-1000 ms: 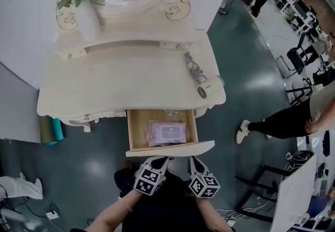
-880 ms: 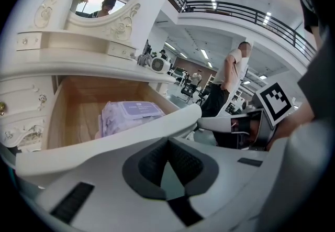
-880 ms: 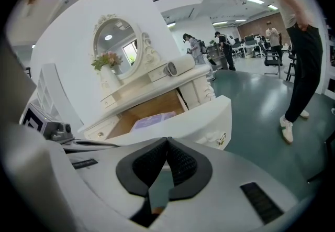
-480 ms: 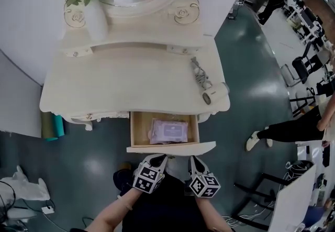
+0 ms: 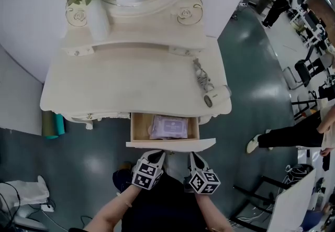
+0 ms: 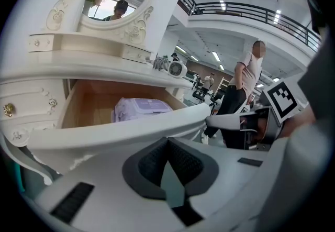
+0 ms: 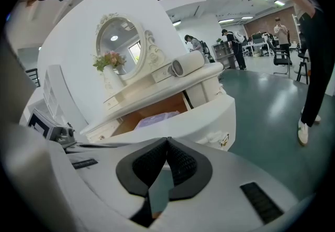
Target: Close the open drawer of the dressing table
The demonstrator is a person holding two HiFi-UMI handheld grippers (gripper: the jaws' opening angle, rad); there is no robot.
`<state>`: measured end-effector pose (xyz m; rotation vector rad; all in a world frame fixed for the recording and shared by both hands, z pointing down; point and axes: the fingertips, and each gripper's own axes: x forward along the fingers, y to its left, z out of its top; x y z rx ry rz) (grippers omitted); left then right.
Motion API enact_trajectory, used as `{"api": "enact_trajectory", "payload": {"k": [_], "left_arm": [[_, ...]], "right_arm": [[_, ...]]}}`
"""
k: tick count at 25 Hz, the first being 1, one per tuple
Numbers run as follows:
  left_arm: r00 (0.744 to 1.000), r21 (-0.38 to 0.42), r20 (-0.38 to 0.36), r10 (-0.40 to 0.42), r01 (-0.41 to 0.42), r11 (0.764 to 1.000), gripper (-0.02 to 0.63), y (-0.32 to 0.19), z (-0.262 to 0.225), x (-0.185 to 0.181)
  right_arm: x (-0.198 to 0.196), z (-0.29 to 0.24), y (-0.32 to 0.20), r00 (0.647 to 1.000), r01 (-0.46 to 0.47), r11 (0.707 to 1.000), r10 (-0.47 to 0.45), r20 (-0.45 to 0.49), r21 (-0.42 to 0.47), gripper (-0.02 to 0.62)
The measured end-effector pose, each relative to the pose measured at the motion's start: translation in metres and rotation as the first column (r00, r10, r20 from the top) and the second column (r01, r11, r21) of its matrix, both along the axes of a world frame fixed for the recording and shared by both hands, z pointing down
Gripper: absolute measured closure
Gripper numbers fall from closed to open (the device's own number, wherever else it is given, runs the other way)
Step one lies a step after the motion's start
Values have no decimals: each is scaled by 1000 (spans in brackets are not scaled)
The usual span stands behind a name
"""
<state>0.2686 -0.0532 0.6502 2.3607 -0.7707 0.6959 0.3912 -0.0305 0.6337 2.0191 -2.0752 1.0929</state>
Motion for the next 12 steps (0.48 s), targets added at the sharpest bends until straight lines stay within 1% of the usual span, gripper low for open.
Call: {"api": "enact_trajectory", "payload": {"k": [7, 12], "left_arm": [[1000, 15, 13, -15, 15, 1000, 589, -20, 1, 2], [999, 23, 19, -26, 26, 999, 589, -36, -1, 4]], "right_arm": [[2, 1, -17, 1000, 17, 1000, -17, 6, 7, 571], [3, 0, -31, 1000, 13, 1000, -13, 21, 9, 571]]}}
